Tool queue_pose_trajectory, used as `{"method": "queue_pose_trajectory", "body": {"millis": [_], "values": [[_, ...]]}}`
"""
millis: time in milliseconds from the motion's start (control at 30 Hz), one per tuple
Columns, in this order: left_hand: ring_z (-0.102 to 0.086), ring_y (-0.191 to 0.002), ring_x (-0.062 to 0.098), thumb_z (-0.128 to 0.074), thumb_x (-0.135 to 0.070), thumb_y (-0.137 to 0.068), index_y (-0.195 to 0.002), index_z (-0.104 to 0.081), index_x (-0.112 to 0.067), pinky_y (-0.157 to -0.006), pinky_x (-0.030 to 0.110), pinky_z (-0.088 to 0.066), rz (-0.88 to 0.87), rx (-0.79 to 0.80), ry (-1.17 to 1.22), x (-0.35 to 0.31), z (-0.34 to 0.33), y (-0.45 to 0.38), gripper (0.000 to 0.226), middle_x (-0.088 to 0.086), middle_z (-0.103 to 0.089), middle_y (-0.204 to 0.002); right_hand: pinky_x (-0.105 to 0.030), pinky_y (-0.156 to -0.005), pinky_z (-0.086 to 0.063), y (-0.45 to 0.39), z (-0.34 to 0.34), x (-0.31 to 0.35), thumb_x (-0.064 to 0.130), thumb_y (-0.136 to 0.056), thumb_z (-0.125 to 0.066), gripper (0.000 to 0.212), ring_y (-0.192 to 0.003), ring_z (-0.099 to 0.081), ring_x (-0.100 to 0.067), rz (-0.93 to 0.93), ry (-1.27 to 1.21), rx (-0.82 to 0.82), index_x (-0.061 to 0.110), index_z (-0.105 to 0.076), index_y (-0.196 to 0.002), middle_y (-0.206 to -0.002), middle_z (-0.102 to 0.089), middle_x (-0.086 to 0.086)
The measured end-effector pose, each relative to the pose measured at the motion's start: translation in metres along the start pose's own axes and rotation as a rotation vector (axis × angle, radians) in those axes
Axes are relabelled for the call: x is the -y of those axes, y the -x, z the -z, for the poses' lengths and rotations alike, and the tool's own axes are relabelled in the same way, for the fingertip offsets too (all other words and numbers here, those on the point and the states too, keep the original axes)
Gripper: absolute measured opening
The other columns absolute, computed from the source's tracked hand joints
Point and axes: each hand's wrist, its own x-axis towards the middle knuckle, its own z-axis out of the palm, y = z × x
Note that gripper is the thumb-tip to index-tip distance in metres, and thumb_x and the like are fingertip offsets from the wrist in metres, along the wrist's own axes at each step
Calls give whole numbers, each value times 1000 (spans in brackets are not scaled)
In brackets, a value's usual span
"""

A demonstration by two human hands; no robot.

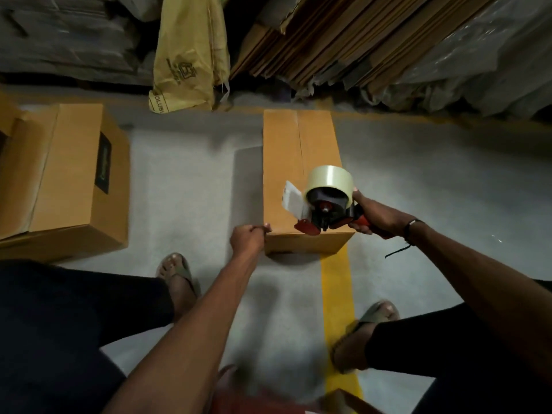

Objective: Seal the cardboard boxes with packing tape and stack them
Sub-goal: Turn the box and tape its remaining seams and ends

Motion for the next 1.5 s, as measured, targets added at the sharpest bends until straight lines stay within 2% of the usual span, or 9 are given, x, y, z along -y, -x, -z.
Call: {"method": "queue_pose_trajectory", "body": {"millis": [67,200,400,700,867,1067,1233,1367,1500], "values": [[-67,-72,24,-82,-33,-87,-83,-83,-13,-70,32,-54,-4,-25,-38,13,11,-18,21,4,-72,-70,-29,-51,-30,-8,13,-19,91,-87,-16,91,-57,-30,-16,-39,-5,-50,10,-56,-71,-72,-42,-14],[-69,-86,28,-81,-33,-88,-78,-81,-20,-68,28,-43,-32,-20,-187,20,7,-39,15,8,-75,-84,-30,-50,-28,-25,17,-46,87,-90,-16,83,-55,-29,-16,-87,-55,-86,15,-50,-66,-66,-44,-7],[-67,-93,32,-74,-40,-90,-90,-83,-21,-86,42,-57,0,-51,-344,30,-6,-56,21,7,-75,-100,-30,-54,-32,-46,17,-57,85,-92,-12,97,-53,-34,-18,-83,48,-69,2,-59,-76,-63,-45,-12],[-65,-97,32,-70,-44,-94,-75,-73,-27,-98,48,-52,19,-54,-419,49,-19,-70,25,4,-71,-96,-29,-55,-37,-59,13,-67,77,-97,-4,96,-48,-37,-17,-63,185,-72,2,-57,-70,-54,-49,-7],[-64,-102,32,-68,-48,-93,-98,-81,-24,-100,50,-51,39,-64,-422,53,-26,-75,28,7,-73,-107,-32,-63,-42,-67,13,-71,76,-97,-1,99,-50,-42,-17,-63,277,-91,2,-59,-68,-53,-53,-7],[-64,-95,29,-68,-52,-92,-86,-78,-27,-96,49,-54,81,-37,-434,54,-29,-78,28,4,-72,-100,-32,-73,-47,-77,15,-75,79,-95,2,100,-52,-50,-18,-59,408,-118,8,-59,-60,-54,-59,-6],[-66,-103,34,-73,-52,-90,-105,-75,-18,-95,44,-55,124,-12,-532,56,-24,-80,37,6,-69,-107,-32,-75,-47,-79,19,-76,79,-95,4,101,-51,-52,-16,-55,466,-124,8,-60,-60,-55,-61,-6],[-67,-107,35,-65,-27,-99,-112,-76,-17,-85,35,-52,5,-145,-481,52,-26,-77,20,12,-72,-119,-34,-75,-51,-82,21,-73,70,-100,1,96,-49,-56,-13,-13,527,-134,10,-62,-60,-56,-64,-5],[-66,-108,33,-67,-36,-100,-121,-65,-9,-78,33,-48,-165,-115,-436,31,-58,-65,35,12,-70,-117,-42,-89,-53,-87,21,-68,46,-111,-13,72,-54,-60,-11,67,708,-186,16,-64,-71,-55,-64,2]]}}
